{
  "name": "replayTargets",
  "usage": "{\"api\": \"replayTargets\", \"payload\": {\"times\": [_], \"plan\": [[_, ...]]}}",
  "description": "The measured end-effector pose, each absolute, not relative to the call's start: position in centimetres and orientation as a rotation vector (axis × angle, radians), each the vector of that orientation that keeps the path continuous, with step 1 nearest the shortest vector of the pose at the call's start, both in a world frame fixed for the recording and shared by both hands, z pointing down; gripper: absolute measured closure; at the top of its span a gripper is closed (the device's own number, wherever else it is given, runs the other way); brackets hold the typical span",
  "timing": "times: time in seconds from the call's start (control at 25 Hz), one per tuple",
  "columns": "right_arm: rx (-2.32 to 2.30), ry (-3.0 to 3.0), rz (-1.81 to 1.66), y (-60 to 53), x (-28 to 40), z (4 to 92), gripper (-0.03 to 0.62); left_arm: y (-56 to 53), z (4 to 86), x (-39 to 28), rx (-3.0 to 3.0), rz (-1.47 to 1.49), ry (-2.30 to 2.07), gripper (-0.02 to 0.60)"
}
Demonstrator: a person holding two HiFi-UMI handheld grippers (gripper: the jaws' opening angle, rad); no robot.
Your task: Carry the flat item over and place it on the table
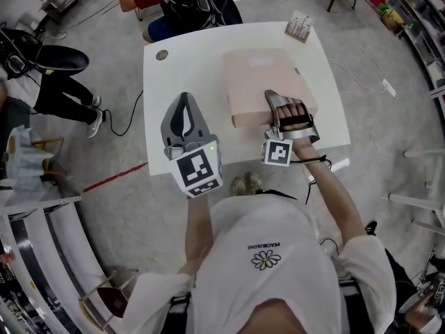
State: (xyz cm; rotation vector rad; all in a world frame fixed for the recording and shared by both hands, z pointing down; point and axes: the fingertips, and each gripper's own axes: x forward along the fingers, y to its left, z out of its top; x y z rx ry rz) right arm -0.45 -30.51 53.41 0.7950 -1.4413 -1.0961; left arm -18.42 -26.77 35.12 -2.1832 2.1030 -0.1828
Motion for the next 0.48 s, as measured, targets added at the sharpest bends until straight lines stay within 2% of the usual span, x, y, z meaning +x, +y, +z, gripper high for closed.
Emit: {"api": "replayTargets", "payload": {"times": [0.48], "plan": [[0.709, -1.539, -1.017, -30.64, -0.44, 54.12, 0.304, -26.32, 35.47, -17.75, -2.218, -0.199, 2.084, 0.566]]}}
